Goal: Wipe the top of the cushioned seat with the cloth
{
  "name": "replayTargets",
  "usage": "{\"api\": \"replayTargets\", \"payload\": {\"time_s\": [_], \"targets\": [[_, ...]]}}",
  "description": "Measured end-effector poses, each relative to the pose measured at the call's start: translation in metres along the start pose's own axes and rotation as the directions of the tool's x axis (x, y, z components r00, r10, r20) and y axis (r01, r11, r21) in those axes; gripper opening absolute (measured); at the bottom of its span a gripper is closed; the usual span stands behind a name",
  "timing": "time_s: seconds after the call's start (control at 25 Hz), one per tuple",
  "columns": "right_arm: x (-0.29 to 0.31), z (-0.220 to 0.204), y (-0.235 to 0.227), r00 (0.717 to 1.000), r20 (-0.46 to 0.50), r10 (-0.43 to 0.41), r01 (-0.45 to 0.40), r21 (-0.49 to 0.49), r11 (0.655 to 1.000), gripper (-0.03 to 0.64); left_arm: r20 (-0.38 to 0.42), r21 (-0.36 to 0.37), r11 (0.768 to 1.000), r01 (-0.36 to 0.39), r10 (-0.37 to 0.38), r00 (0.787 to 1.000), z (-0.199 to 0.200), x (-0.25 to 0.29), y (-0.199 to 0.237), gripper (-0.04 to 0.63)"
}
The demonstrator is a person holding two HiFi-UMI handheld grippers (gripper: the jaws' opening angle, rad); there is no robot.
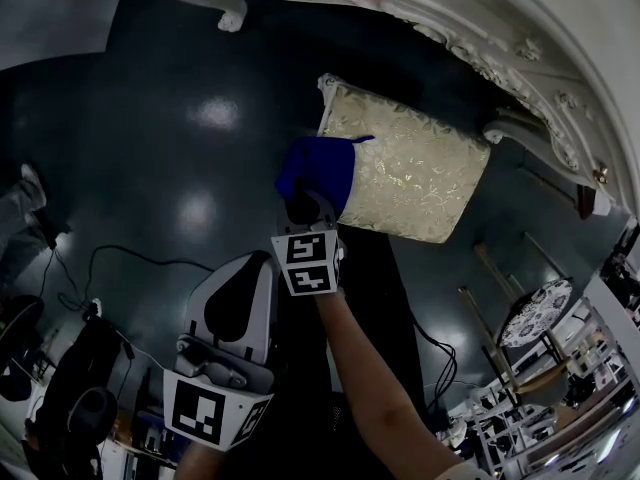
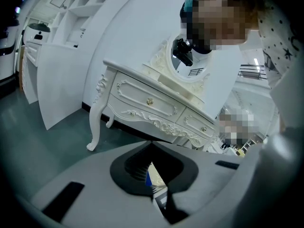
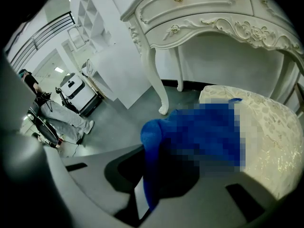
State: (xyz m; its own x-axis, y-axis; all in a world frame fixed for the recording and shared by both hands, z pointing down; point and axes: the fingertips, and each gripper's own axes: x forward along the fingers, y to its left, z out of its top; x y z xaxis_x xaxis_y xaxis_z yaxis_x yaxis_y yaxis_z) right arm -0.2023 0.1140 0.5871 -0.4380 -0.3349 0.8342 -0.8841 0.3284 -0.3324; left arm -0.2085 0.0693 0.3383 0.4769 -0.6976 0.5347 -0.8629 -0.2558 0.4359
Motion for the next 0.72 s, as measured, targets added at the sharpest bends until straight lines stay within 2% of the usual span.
{"api": "replayTargets", "payload": {"time_s": [0.24,0.44,0.56,0.72], "targets": [[-0.003,0.002,0.001,0.999,-0.007,0.054,-0.054,0.033,0.998,0.064,0.006,0.018,1.0,-0.004,0.004,1.0,0.002,0.001,-0.007,0.009],[-0.025,0.016,-0.003,0.988,0.063,0.143,-0.148,0.081,0.986,0.064,0.018,0.039,0.999,-0.01,0.009,1.0,0.007,0.004,-0.02,0.011],[-0.054,0.033,-0.017,0.981,0.135,0.138,-0.151,0.094,0.984,0.064,0.038,0.06,0.998,0.003,-0.005,0.999,0.015,0.009,-0.035,0.009],[-0.107,0.052,-0.053,0.973,0.218,0.073,-0.099,0.113,0.989,0.064,0.077,0.087,0.996,0.03,-0.036,0.996,0.031,0.016,-0.067,0.011]]}}
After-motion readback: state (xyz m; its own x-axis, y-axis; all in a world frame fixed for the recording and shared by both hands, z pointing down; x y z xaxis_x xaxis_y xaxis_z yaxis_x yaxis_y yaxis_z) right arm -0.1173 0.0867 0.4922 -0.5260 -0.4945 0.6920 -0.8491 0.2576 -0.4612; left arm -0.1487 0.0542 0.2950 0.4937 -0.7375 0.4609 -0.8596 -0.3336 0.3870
